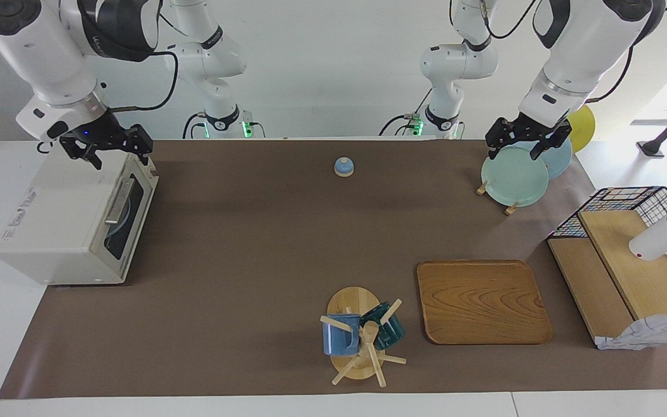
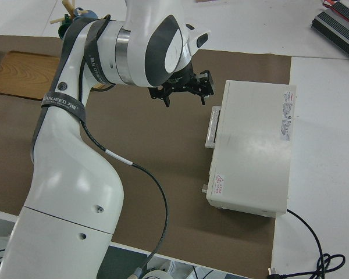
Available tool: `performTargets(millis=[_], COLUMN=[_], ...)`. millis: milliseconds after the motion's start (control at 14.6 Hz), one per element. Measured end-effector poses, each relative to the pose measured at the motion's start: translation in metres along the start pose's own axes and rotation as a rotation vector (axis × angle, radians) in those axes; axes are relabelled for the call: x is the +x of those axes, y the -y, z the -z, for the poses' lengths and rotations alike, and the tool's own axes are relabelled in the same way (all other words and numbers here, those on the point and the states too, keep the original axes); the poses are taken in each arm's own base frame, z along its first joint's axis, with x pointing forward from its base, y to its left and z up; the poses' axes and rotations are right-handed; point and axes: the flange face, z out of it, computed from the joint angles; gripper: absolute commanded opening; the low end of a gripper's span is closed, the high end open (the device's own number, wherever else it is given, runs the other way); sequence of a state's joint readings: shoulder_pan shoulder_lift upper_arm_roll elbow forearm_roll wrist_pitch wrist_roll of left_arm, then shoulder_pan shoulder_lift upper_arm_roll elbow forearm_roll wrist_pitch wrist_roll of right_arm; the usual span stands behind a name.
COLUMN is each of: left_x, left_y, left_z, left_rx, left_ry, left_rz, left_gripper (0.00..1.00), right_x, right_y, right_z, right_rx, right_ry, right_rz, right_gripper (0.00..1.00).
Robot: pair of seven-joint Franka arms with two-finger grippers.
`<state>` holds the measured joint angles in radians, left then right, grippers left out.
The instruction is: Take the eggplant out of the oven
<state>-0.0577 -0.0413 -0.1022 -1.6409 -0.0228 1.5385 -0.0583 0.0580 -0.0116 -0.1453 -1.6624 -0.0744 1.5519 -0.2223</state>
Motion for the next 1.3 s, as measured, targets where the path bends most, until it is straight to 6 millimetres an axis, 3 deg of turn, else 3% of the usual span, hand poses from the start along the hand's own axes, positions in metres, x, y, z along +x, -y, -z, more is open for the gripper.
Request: performTargets(millis=[684, 752, 821, 889, 957, 1299], left_x=[0.0, 0.0, 0.0, 0.0, 0.0, 0.0], left_y=[0.0, 0.0, 0.0, 0.0, 0.0, 0.0], left_z=[0.0, 0.0, 0.0, 0.0, 0.0, 0.0], left_rx=[0.0, 0.0, 0.0, 0.0, 0.0, 0.0], left_ry=[0.0, 0.0, 0.0, 0.0, 0.0, 0.0], left_rz=[0.0, 0.0, 0.0, 0.0, 0.0, 0.0], left_gripper=[1.0, 1.0, 1.0, 1.0, 1.0, 1.0], right_x=[0.002, 0.003, 0.003, 0.006, 0.008, 0.007], right_y=[0.0, 0.0, 0.0, 0.0, 0.002, 0.009], right_z=[0.007, 0.008, 0.009, 0.009, 0.006, -0.043], right_rx=[-0.008, -0.01, -0.012, -0.015, -0.018, -0.014], right_ry=[-0.039, -0.049, -0.057, -0.075, -0.091, -0.104], right_rz=[0.001, 0.001, 0.001, 0.003, 0.008, 0.023], right_gripper=[1.0, 0.97, 0.38, 0.05, 0.0, 0.0])
